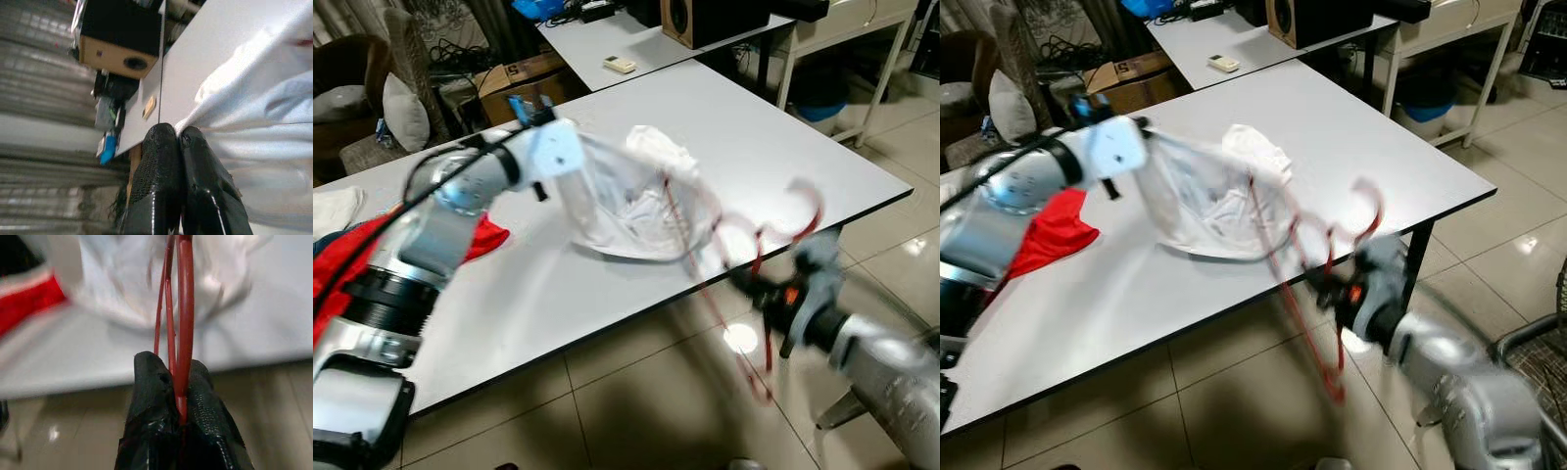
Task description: Hang hanger
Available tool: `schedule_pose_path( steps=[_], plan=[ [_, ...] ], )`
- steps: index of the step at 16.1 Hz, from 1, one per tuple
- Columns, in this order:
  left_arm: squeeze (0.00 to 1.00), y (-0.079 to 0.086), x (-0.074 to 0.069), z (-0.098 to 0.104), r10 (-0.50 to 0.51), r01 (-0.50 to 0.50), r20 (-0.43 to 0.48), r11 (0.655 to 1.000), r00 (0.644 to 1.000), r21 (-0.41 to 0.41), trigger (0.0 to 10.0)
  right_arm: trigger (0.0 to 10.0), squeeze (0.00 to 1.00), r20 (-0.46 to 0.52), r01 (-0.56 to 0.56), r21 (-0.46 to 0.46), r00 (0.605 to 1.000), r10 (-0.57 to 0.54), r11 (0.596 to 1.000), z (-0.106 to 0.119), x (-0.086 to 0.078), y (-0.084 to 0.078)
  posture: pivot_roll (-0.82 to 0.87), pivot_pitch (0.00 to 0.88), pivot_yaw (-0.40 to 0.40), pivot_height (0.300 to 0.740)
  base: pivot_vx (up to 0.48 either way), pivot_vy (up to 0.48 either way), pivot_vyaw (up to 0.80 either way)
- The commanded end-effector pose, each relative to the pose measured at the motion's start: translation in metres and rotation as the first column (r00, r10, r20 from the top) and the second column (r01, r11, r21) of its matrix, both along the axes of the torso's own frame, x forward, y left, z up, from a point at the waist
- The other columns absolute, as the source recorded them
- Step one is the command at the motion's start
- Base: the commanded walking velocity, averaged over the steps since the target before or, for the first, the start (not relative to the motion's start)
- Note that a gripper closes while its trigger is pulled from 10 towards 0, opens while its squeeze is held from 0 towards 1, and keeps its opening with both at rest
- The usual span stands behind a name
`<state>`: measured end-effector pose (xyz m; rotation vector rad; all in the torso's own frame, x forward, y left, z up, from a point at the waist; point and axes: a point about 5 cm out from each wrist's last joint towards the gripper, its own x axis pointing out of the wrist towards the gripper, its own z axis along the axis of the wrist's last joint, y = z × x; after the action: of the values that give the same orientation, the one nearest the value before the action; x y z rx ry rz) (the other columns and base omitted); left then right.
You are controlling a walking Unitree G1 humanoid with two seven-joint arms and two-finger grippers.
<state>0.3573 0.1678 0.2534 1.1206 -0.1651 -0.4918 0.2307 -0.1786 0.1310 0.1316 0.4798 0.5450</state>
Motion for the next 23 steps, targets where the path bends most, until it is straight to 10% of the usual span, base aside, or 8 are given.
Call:
schedule_pose_path(
  steps=[1,5,8,17,21,23],
  plan=[
    [0.00,0.014,0.002,0.016,0.055,-0.055,0.052,0.998,0.997,-0.003,0.0,10.0,0.00,-0.038,-0.038,-0.037,0.999,0.037,0.999,-0.005,-0.004,0.005,-0.12,0.000,0.170,0.740,0.000,0.000,0.00],
    [0.00,0.005,0.000,0.018,0.011,-0.010,0.061,1.000,0.998,-0.021,0.0,10.0,0.00,0.048,0.013,0.046,0.999,-0.015,0.999,0.007,0.004,0.007,-0.12,0.000,0.178,0.740,0.000,0.000,0.00],
    [0.00,-0.005,-0.003,0.015,-0.078,0.078,0.004,0.996,0.997,-0.035,0.0,10.0,0.00,0.199,0.140,0.284,0.959,-0.202,0.948,0.039,0.026,0.002,-0.12,0.000,0.185,0.740,0.000,0.000,0.00],
    [0.00,-0.021,-0.014,-0.007,-0.186,0.173,-0.120,0.979,0.975,-0.111,0.0,10.0,0.00,-0.090,0.194,0.707,0.978,-0.186,0.680,0.031,0.056,0.060,-0.08,0.000,0.191,0.740,0.000,0.000,0.00],
    [0.00,-0.015,-0.042,-0.044,-0.333,0.323,-0.462,0.941,0.822,-0.102,0.0,10.0,0.00,-0.154,0.255,0.840,0.959,-0.240,0.479,0.046,0.083,0.065,-0.06,0.000,0.197,0.740,0.000,0.000,0.00],
    [0.00,-0.014,-0.047,-0.045,-0.364,0.337,-0.504,0.930,0.784,-0.147,0.0,10.0,0.00,-0.174,0.282,0.834,0.950,-0.260,0.473,0.045,0.088,0.067,-0.06,0.000,0.196,0.740,0.000,0.000,0.00]
  ],
)
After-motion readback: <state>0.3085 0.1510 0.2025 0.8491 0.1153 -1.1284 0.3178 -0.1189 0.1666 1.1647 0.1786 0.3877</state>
